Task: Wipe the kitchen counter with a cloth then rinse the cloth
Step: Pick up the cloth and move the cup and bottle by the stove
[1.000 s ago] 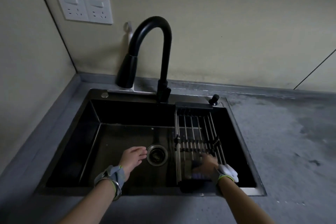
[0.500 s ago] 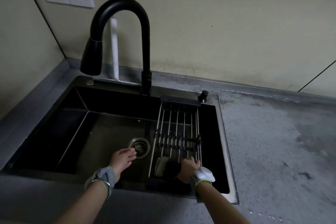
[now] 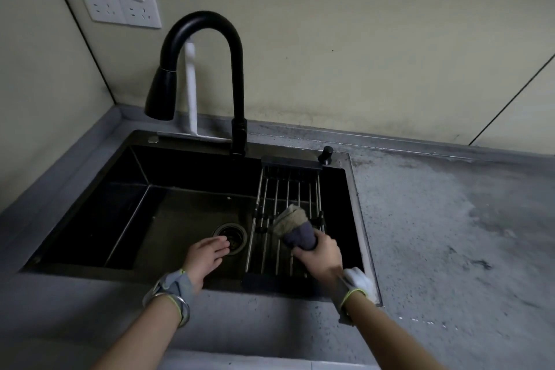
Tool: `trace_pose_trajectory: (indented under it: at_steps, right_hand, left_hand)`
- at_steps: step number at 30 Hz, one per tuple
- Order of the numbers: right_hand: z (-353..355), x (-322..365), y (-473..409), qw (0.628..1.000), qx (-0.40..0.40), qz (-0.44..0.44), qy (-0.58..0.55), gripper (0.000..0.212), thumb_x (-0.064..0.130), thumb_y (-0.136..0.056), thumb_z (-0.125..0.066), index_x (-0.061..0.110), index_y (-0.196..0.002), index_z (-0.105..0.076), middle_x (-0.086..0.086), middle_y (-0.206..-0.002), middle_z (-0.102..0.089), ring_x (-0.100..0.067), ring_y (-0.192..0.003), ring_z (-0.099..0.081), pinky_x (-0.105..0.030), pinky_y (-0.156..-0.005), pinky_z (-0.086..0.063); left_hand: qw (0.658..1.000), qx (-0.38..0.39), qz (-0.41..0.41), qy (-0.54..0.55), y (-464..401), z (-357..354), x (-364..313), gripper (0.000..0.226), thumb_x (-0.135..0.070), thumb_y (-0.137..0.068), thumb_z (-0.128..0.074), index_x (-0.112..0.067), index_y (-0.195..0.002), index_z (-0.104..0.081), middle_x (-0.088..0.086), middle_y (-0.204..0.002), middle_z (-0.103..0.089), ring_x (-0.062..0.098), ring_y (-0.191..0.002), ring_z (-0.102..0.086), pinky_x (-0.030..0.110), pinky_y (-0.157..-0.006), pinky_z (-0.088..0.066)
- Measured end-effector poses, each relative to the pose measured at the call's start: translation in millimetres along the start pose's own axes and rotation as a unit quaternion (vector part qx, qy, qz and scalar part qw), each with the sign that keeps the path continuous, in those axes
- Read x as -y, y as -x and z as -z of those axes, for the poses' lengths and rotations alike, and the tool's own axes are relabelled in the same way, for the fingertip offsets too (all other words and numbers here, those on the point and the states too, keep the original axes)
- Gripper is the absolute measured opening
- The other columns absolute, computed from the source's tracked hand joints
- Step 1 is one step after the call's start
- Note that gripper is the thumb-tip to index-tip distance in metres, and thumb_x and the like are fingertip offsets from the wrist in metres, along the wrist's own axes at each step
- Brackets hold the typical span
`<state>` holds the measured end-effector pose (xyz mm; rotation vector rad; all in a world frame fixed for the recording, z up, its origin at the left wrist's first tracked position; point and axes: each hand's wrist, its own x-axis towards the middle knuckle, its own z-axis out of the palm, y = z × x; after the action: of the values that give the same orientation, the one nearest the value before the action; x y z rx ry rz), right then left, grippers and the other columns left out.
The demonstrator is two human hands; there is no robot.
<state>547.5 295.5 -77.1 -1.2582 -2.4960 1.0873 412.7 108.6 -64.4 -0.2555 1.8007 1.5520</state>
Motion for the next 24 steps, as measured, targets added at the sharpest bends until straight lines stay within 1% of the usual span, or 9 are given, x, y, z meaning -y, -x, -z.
trace_pose_trajectory:
  at_steps: [3, 5, 7, 9, 12, 13, 15, 19, 24]
  right_hand:
    - [20.3, 6.3, 12.6, 0.986, -0.025, -0.021, -0.165, 0.025, 0.017, -0.070, -0.077, 0.011, -0.093, -0.067, -0.007, -0.083, -0.069, -0.022, -0.084, -0.064, -0.029, -0.070, -0.048]
    - [33.2, 8.2, 38.0, 0.958, -0.037, -0.053, -0.278, 0.013, 0.009, -0.073, -0.074, 0.012, -0.080, -0.064, -0.004, -0.077, -0.066, -0.022, -0.083, -0.063, -0.029, -0.070, -0.050]
    - [43.2, 7.4, 59.3, 0.912, -0.033, -0.103, -0.395, 0.010, 0.008, -0.077, -0.072, 0.011, -0.082, -0.063, -0.008, -0.084, -0.067, -0.025, -0.085, -0.065, -0.031, -0.073, -0.052]
    - [50.7, 4.4, 79.6, 0.872, -0.023, -0.148, -0.465, 0.013, 0.011, -0.078, -0.071, 0.008, -0.088, -0.063, -0.012, -0.091, -0.068, -0.025, -0.084, -0.065, -0.031, -0.070, -0.054]
    - [62.9, -5.9, 104.6, 0.842, -0.039, -0.182, -0.507, 0.015, 0.012, -0.077, -0.072, 0.008, -0.088, -0.063, -0.009, -0.087, -0.068, -0.022, -0.077, -0.065, -0.028, -0.062, -0.052]
    - [62.7, -6.8, 105.9, 0.835, -0.030, -0.190, -0.516, 0.015, 0.012, -0.077, -0.072, 0.007, -0.087, -0.062, -0.010, -0.087, -0.068, -0.022, -0.075, -0.065, -0.028, -0.060, -0.052]
    - [72.5, -16.8, 118.2, 0.826, -0.026, -0.197, -0.528, 0.016, 0.013, -0.078, -0.072, 0.006, -0.088, -0.061, -0.011, -0.087, -0.068, -0.023, -0.075, -0.066, -0.028, -0.059, -0.052]
    - [93.6, -35.7, 133.0, 0.802, -0.030, -0.203, -0.562, 0.029, 0.017, -0.077, -0.073, 0.001, -0.098, -0.061, -0.015, -0.090, -0.069, -0.027, -0.076, -0.067, -0.032, -0.061, -0.053]
    - [125.4, -69.0, 141.8, 0.778, -0.041, -0.193, -0.596, 0.053, 0.029, -0.074, -0.076, -0.002, -0.114, -0.060, -0.022, -0.107, -0.067, -0.032, -0.087, -0.066, -0.038, -0.071, -0.054]
  left_hand:
    - [1.000, 0.015, -0.011, 0.002, 15.4, -1.9, 2.9, 0.022, -0.010, -0.098, -0.046, -0.004, -0.116, -0.058, 0.014, -0.119, -0.063, 0.021, -0.109, -0.058, 0.030, -0.094, -0.042]
    - [0.999, 0.038, -0.018, 0.002, 38.0, -3.4, 7.2, 0.025, -0.010, -0.099, -0.045, -0.001, -0.118, -0.058, 0.012, -0.112, -0.063, 0.021, -0.107, -0.057, 0.029, -0.093, -0.041]
    - [0.998, 0.059, -0.028, 0.008, 55.1, -8.8, 10.8, 0.027, -0.009, -0.099, -0.043, 0.001, -0.119, -0.057, 0.010, -0.104, -0.063, 0.023, -0.107, -0.056, 0.027, -0.089, -0.042]
    - [0.997, 0.071, -0.039, 0.006, 72.0, -14.8, 13.4, 0.027, -0.008, -0.100, -0.041, 0.001, -0.119, -0.057, 0.010, -0.104, -0.062, 0.023, -0.105, -0.058, 0.025, -0.085, -0.042]
    - [0.995, 0.089, -0.047, 0.006, 96.6, -27.7, 17.7, 0.021, -0.008, -0.100, -0.041, -0.005, -0.114, -0.056, 0.004, -0.087, -0.062, 0.012, -0.080, -0.058, 0.017, -0.070, -0.040]
    - [0.995, 0.092, -0.048, 0.010, 97.7, -29.6, 17.7, 0.019, -0.007, -0.100, -0.041, -0.006, -0.112, -0.056, 0.002, -0.084, -0.061, 0.009, -0.076, -0.057, 0.016, -0.067, -0.040]
    - [0.993, 0.105, -0.050, 0.003, 113.3, -38.5, 21.1, 0.019, -0.007, -0.099, -0.042, -0.005, -0.112, -0.056, 0.001, -0.083, -0.060, 0.008, -0.074, -0.057, 0.015, -0.063, -0.040]
    - [0.990, 0.128, -0.060, -0.010, 137.5, -57.7, 28.7, 0.028, -0.007, -0.099, -0.042, 0.002, -0.121, -0.055, 0.001, -0.084, -0.060, 0.009, -0.076, -0.056, 0.017, -0.067, -0.038]
    - [0.987, 0.145, -0.073, -0.021, 162.0, -101.6, 33.3, 0.021, -0.008, -0.100, -0.041, -0.006, -0.115, -0.056, 0.000, -0.083, -0.060, 0.008, -0.075, -0.056, 0.016, -0.067, -0.037]
